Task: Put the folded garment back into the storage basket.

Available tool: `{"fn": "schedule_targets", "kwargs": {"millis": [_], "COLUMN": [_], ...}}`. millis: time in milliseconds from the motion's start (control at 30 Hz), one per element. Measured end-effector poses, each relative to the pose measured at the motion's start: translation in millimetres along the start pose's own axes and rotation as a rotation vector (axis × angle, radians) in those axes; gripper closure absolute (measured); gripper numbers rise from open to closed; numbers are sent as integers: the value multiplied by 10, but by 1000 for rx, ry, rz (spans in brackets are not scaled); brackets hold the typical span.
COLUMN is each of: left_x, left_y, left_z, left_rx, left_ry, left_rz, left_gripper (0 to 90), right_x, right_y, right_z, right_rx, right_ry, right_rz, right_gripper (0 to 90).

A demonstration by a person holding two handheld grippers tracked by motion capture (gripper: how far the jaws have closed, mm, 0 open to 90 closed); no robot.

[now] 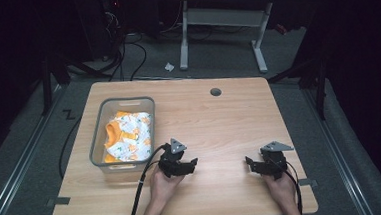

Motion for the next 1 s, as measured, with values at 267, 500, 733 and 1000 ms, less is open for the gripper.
{"fn": "schedule_targets", "kwargs": {"millis": [267,500,733,1000], "left_x": [60,140,192,195], "left_y": [-55,-90,-112,-117], "left_z": [-54,-112,-138,-138], "left_rx": [-40,-74,-130,-135], "left_ry": [-7,-28,-5,-8], "left_rz": [-4,-17,-44,-41], "left_gripper": [355,350,329,321], "right_x": [0,0,0,0], "right_y": [0,0,0,0], "right_z": [0,0,-1,0], "right_rx": [0,0,0,0], "right_ry": [0,0,0,0], "right_rz": [0,0,0,0], "right_gripper": [276,276,276,277]}}
Point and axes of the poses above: each handheld gripper's, and its own axes: z roughly backward along the jaws, x roughly out of its underside, y roughly to its right, the point moved 10 cm from there along -z, roughly forward along the jaws, and after that the axes turned 6 degrees about -x, right-handed, at the moved point
